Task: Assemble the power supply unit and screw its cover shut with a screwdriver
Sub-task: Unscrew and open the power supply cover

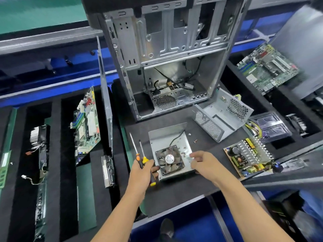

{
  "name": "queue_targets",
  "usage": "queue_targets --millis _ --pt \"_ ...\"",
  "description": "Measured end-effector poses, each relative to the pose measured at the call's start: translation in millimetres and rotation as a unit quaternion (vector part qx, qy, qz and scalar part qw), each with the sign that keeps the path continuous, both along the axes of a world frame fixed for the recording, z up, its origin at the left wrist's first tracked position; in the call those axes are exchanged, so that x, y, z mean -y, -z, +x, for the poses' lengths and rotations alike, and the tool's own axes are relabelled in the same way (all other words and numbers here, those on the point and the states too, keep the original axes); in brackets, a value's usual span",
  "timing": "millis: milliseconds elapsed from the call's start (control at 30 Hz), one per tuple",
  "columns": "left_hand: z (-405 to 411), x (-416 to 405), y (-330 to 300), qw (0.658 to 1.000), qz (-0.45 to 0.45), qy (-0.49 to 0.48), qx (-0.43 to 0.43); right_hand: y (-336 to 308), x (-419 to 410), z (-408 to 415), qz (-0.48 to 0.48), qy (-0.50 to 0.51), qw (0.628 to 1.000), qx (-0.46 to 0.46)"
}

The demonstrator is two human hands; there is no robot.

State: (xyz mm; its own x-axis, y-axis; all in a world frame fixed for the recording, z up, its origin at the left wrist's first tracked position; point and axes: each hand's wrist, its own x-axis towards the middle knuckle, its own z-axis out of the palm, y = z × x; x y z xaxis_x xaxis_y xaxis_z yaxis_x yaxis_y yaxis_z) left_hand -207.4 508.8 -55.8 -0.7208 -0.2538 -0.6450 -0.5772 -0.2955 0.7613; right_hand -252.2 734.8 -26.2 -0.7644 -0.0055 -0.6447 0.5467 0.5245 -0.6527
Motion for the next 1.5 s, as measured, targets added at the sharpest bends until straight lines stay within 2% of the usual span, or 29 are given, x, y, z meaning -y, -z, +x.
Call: queue_targets --millis 133,300,367,433,500,600,833,933,1033,1100,1300,1400,1500 --pt "1.0 13.0 2.0 0.997 -0.069 -0.014 0.024 -0.2 16.6 11.2 -0.013 -0.011 1.0 0.001" --pt "3.3 34.3 2.1 0.996 -0.092 -0.007 0.018 -6.5 27.7 10.5 -0.014 -0.029 0.999 -0.014" --pt "4.3 38.8 2.0 0.996 -0.09 -0.001 0.021 -10.6 17.2 -4.8 0.091 -0.025 0.99 -0.103" --pt "5.5 41.4 2.1 0.996 -0.081 -0.005 0.019 -10.2 7.5 -23.5 0.197 -0.014 0.955 -0.219" --pt "6.0 43.1 3.0 0.996 -0.088 -0.001 0.019 -9.9 8.7 -39.7 0.229 -0.035 0.937 -0.262" --pt "7.2 44.0 5.7 0.995 -0.096 0.008 0.021 0.3 14.3 -57.7 0.265 -0.085 0.934 -0.224" --pt "9.6 45.5 6.4 0.994 -0.097 0.032 0.026 8.9 11.4 -73.1 0.313 -0.101 0.921 -0.209" --pt "8.2 47.2 5.4 0.995 -0.092 0.031 0.024 6.4 14.7 -77.2 0.268 -0.083 0.939 -0.2" --pt "5.9 49.2 1.0 0.997 -0.073 0.032 0.023 3.7 22.8 -80.4 0.215 -0.04 0.948 -0.231" --pt "4.2 48.6 -0.8 0.998 -0.053 0.027 0.02 4.6 28.9 -84.6 0.219 -0.048 0.946 -0.235" --pt "5.5 41.5 -7.7 0.998 -0.058 0.035 0.015 5.6 36.2 -94.9 0.278 -0.085 0.944 -0.157" --pt "10.0 43.7 -12.3 0.989 -0.125 0.071 0.038 -1.8 35.9 -89.6 0.225 -0.05 0.963 -0.14" --pt "17.3 46.7 -18.1 0.993 -0.076 0.059 0.069 -9.4 33.4 -60.8 0.149 -0.011 0.982 -0.113"
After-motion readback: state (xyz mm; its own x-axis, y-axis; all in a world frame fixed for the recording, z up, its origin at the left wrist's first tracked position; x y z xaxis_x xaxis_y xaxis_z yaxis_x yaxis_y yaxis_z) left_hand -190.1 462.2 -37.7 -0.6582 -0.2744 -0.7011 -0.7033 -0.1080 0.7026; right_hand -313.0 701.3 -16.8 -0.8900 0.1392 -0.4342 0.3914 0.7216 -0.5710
